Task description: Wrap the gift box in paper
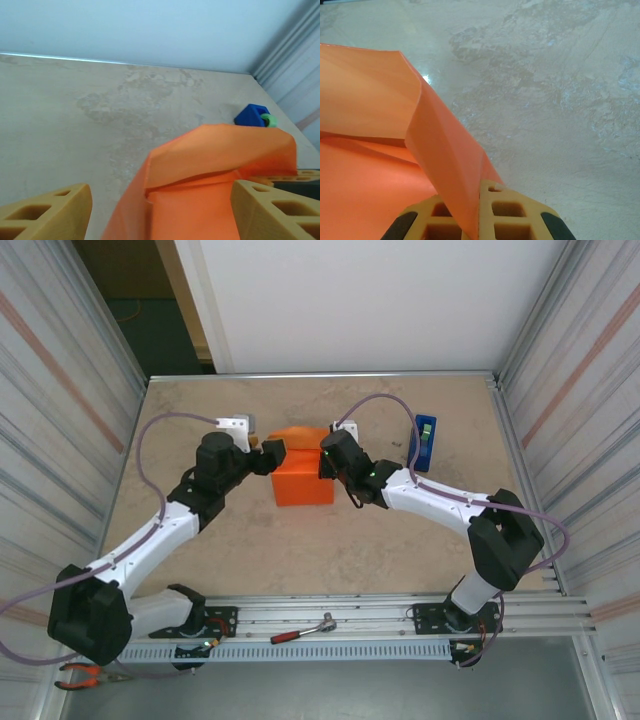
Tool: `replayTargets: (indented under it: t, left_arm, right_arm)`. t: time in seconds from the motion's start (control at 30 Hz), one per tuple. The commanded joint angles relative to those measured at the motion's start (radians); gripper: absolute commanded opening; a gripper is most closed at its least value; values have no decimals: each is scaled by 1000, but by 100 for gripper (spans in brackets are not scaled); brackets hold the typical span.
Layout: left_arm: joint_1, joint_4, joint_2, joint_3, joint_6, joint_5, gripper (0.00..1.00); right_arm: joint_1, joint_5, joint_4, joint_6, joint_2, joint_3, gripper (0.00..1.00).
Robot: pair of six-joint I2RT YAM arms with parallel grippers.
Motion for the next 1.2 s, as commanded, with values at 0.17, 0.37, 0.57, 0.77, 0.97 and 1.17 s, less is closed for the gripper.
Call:
replayTargets:
  t: [0.17,0.37,0.57,0.77,0.97,1.17]
  left_arm:
    - [-70,60,88,-10,14,-34,71]
    - [-86,104,157,-11,48,-135,37]
    - [-87,109,171,-15,57,-162,15]
    - [-85,69,144,-9,74,-201,62]
    - [-40,34,39,-18,53,-254,79]
    - [34,-22,-89,-24,66,-205,84]
  right_arm:
    - [6,-48,-28,11,4,-37,0]
    - [6,-47,-30,17,-10,-50,0]
    - [8,-45,-41,22,-28,-63,0]
    - [10,-38,-50,20,-49,-79,0]
    - [7,-42,-58,16,-49,-70,0]
    - [4,-46,-58,11,-48,-66,0]
